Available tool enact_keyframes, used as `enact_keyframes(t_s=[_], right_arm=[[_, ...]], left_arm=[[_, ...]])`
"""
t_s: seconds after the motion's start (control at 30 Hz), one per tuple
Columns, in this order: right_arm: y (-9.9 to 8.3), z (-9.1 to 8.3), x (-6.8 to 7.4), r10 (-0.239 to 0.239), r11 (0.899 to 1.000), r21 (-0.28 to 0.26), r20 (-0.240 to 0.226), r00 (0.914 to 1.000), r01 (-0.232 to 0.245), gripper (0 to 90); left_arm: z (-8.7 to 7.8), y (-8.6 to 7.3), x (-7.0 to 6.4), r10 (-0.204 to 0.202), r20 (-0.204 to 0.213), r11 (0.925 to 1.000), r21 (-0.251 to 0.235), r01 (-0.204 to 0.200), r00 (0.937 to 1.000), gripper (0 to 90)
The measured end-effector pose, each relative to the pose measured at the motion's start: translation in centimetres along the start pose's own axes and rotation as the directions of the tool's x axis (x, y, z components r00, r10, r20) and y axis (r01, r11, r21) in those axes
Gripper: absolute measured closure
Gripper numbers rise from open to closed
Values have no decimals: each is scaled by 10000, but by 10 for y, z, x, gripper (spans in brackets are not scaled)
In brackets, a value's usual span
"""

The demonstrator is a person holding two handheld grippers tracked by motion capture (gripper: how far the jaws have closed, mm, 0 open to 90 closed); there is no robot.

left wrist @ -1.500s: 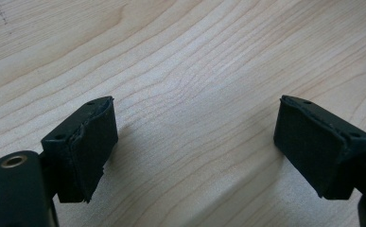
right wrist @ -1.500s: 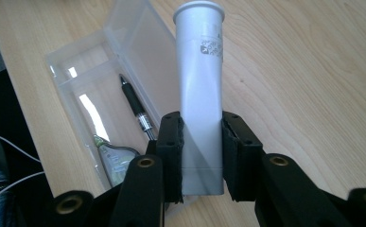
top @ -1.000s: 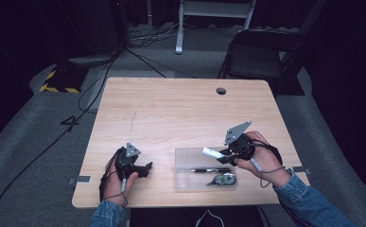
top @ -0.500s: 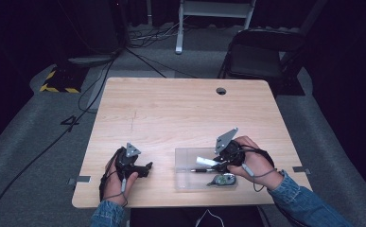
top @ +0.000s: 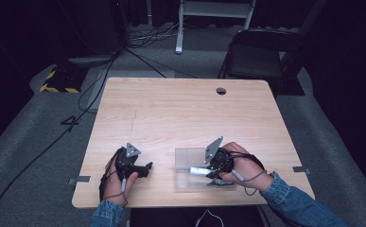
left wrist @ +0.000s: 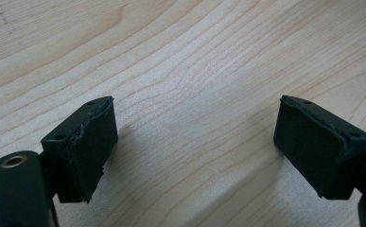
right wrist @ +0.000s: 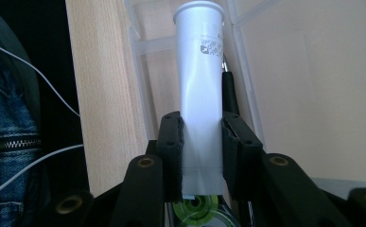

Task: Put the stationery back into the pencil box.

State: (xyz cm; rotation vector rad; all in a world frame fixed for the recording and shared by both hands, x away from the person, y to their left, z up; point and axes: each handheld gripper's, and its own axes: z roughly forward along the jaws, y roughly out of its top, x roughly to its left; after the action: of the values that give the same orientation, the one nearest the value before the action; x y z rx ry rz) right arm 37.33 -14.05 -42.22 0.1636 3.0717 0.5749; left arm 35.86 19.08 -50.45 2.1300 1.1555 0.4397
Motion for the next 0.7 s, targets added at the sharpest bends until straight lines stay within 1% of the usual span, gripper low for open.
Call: enact_keyframes(t_s=[0.07, 0.1, 0.17, 0.27, 0.33, 0.37, 0.43, 0.7], right_arm=[[1, 3, 1, -5, 10000, 65, -44, 10000, 5, 714], [1, 6, 0, -79, 9999, 79, -73, 9999, 79, 714], [1, 8, 0, -37, 9999, 159, -154, 9999, 40, 714], [2, 12, 0, -118, 9997, 205, -143, 9998, 121, 714], [2, 17, -2, -254, 9994, 250, -197, 9995, 259, 714], [2, 17, -1, -184, 9993, 310, -206, 9996, 191, 714], [2, 20, -2, -240, 9991, 351, -242, 9994, 249, 714], [-1, 26, -5, -237, 9991, 338, -144, 9996, 242, 713]], left_arm=[[0, 0, 0, 3, -1, 10000, 3, -3, 10000, 147], [0, 0, 0, 3, 1, 10000, 3, -3, 10000, 147], [0, 0, 0, -2, -1, 10000, 0, 2, 10000, 146], [0, 0, 0, -1, -1, 10000, -1, 1, 10000, 147], [0, 0, 0, -2, -2, 10000, 0, 2, 10000, 147], [0, 0, 0, 2, 2, 10000, 2, -2, 10000, 147], [0, 0, 0, 2, 3, 10000, 3, -2, 10000, 146], [0, 0, 0, -16, 8, 10000, 8, 16, 10000, 146]])
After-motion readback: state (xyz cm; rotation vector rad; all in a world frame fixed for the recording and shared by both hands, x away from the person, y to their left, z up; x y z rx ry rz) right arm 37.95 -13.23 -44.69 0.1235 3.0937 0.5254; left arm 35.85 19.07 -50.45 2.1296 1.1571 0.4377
